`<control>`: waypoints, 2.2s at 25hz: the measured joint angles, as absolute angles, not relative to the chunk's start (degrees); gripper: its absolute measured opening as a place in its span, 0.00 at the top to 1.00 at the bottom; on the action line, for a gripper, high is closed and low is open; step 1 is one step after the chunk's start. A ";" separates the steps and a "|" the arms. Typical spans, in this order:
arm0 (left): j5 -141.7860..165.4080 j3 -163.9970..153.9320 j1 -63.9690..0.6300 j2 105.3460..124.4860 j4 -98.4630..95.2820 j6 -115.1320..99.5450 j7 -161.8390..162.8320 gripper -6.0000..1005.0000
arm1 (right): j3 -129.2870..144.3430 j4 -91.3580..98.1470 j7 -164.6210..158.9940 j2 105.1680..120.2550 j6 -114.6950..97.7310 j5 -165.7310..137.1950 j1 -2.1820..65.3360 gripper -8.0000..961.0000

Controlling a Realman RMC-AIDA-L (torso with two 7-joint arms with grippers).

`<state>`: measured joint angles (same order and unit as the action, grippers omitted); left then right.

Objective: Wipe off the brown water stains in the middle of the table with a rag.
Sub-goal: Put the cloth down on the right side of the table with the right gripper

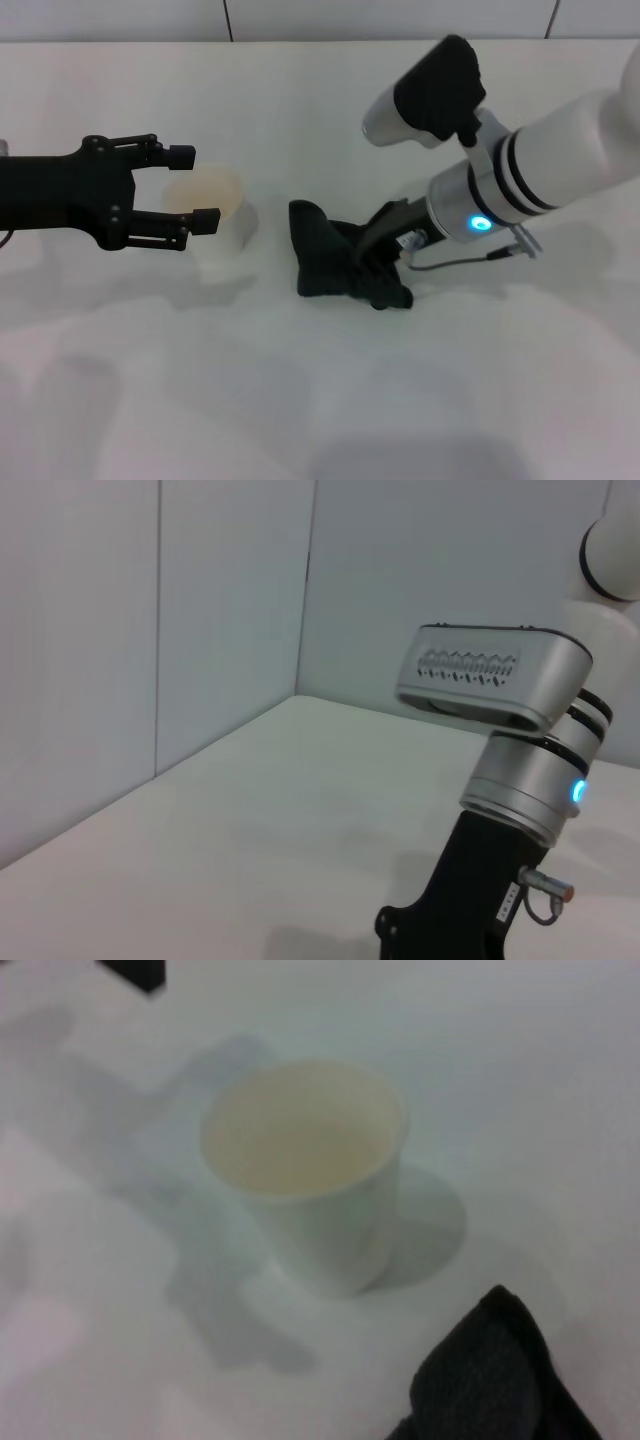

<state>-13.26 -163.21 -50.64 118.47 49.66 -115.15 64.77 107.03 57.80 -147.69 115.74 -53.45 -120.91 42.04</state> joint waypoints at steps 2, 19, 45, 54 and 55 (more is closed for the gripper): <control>-13.27 -163.21 -50.63 118.47 49.66 -115.13 64.77 0.12 | 106.59 58.53 -147.88 115.74 -53.68 -121.78 41.01 0.92; -13.28 -163.21 -51.32 118.59 49.66 -115.04 64.83 0.12 | 101.69 58.76 -148.08 116.06 -52.05 -126.53 40.58 0.92; -14.68 -163.21 -50.58 118.83 49.56 -115.33 64.77 0.12 | 100.88 50.37 -148.60 115.91 -46.60 -126.28 45.82 0.92; -14.68 -163.21 -50.46 118.82 49.64 -115.38 64.77 0.12 | 100.91 60.44 -147.46 115.51 -48.88 -126.51 39.25 0.92; -14.69 -163.21 -50.46 118.82 49.65 -115.37 64.75 0.12 | 100.40 62.20 -147.35 115.43 -49.52 -126.51 38.02 0.92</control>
